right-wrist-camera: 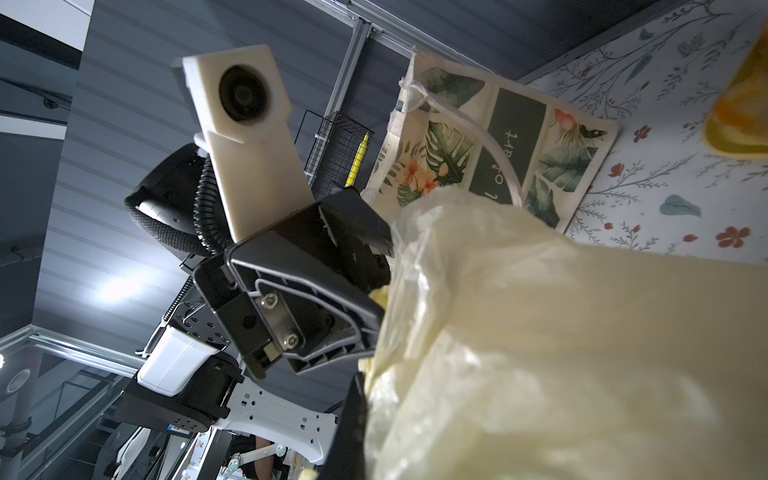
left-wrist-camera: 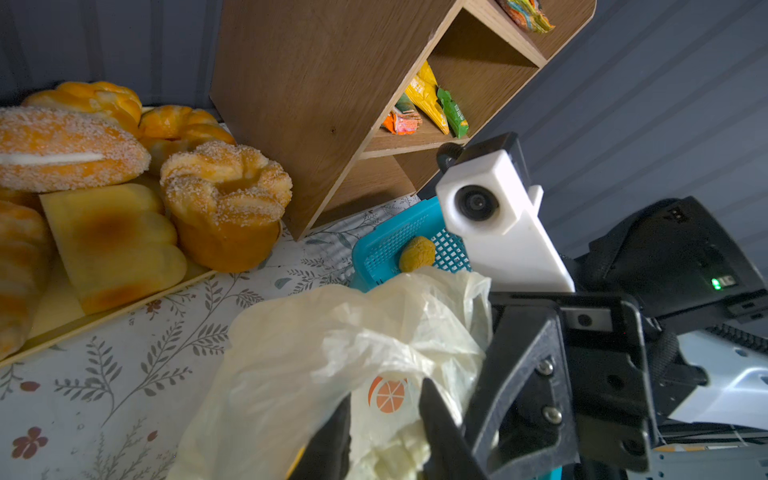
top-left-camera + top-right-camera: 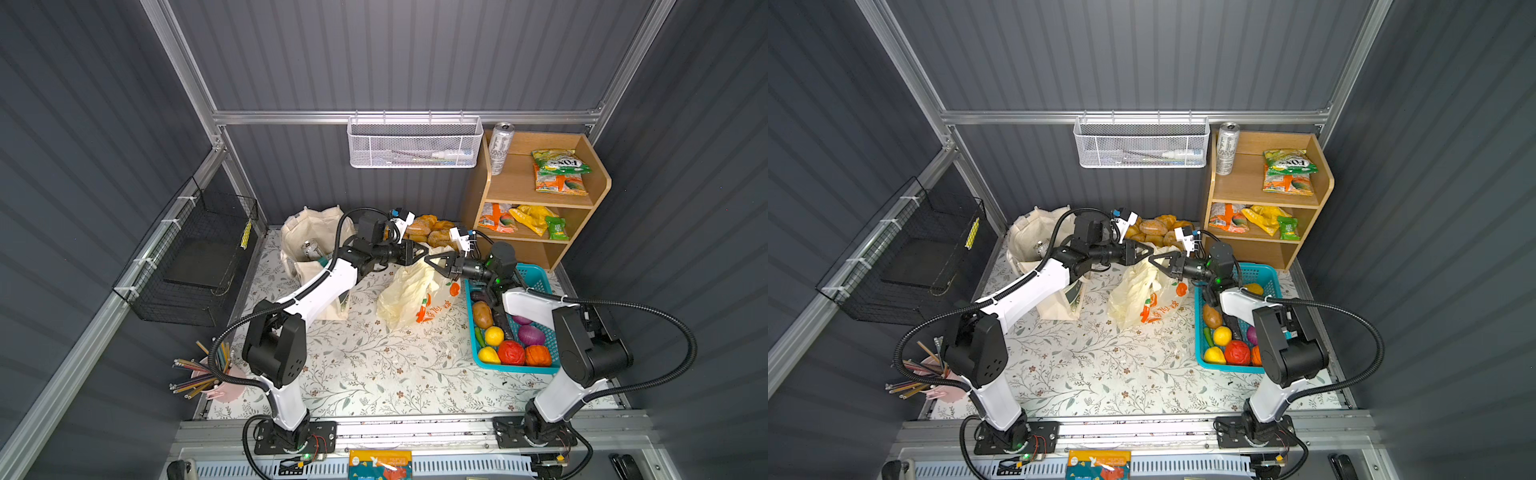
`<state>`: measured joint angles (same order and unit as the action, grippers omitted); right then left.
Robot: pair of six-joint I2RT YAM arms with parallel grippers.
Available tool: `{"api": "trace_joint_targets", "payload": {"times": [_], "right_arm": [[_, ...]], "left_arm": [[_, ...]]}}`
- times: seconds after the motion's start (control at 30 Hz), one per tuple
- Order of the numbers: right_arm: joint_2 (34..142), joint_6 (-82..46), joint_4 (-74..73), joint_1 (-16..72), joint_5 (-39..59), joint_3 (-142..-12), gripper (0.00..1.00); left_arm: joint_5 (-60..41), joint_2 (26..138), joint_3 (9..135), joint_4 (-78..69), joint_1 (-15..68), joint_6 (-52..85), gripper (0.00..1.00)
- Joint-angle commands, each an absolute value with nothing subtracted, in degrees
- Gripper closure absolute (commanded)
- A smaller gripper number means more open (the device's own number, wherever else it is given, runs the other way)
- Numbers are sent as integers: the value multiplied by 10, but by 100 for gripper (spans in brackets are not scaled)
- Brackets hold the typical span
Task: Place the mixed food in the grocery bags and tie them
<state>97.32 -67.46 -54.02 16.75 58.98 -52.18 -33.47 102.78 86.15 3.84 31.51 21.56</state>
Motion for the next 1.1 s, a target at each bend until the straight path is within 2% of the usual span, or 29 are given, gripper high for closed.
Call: {"api": "trace_joint_targets", "payload": {"times": [0.0, 0.1, 0.17, 0.23, 0.3, 0.33, 0.43, 0.47, 0.53, 0.67, 0.83, 1.07], "right_arm": [[974, -668, -560, 164, 597, -529, 100], [974, -667, -560, 164, 596, -528, 100], [974, -667, -560, 164, 595, -528, 100], [974, -667, -560, 164, 596, -528, 100], [974, -668, -558, 164, 597, -527, 100], [973, -667, -556, 163, 598, -527, 97], [965, -667, -551, 158, 601, -518, 68], [961, -668, -551, 156, 600, -513, 62], [946, -667, -544, 148, 601, -496, 53], [914, -666, -532, 134, 604, -461, 42], [882, -665, -530, 128, 601, -406, 36], [863, -666, -529, 140, 607, -368, 40]], "left_arm": [[-368, 1029, 855, 14, 315, 228, 82], [-378, 1028, 849, 4, 315, 236, 83], [-378, 1024, 844, 0, 315, 236, 88], [-376, 1021, 839, -6, 315, 237, 98], [-374, 1019, 838, -8, 314, 237, 100], [-371, 1019, 838, -8, 315, 238, 100], [-360, 1015, 832, -14, 314, 241, 100], [-356, 1016, 831, -13, 314, 240, 100], [-344, 1015, 828, -9, 312, 238, 100], [-335, 1015, 816, -28, 305, 247, 100], [-333, 1015, 816, -35, 301, 248, 100], [-332, 1015, 798, -31, 299, 242, 100]]}}
